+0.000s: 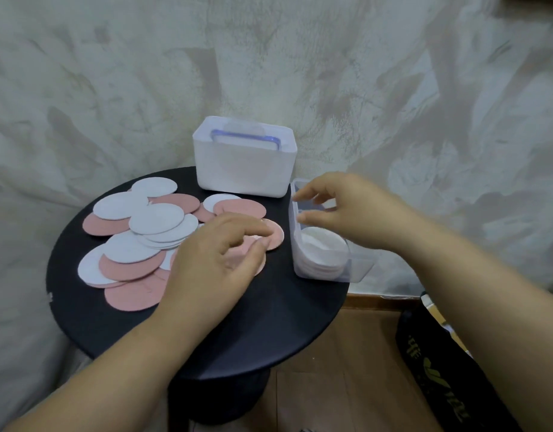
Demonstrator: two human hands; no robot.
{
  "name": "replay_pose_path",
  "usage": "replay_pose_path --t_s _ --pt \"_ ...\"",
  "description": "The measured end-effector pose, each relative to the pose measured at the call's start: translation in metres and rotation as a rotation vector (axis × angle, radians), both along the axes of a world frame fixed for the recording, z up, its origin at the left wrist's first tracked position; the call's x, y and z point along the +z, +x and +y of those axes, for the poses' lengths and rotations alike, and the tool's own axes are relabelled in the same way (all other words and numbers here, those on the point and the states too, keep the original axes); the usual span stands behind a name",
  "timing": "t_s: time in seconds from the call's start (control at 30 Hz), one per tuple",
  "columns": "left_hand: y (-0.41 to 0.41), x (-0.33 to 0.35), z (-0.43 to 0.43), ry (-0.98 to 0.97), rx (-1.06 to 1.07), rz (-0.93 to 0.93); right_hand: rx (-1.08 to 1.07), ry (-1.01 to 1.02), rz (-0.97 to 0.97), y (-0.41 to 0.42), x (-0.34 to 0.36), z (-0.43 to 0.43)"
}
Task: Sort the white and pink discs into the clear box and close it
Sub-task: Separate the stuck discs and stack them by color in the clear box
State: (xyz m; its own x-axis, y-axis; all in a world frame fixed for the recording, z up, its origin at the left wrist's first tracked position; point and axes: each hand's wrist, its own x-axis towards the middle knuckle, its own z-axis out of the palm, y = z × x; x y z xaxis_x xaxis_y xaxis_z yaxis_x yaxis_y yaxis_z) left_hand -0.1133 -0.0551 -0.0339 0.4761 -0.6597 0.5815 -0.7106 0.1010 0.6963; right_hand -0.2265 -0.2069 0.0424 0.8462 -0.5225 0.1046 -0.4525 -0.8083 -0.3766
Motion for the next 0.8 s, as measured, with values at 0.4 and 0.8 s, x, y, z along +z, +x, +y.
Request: replay_pose_path --t_s 0.4,0.8 --pt "0.047 -0.037 0.096 0.569 0.326 -0.219 0.307 -0.104 0.047 0.040 -0.079 0.098" --pt "0.042 -0.024 0.097 0.412 0.264 -0.304 0.198 -0.111 -0.133 -0.009 -0.105 0.106"
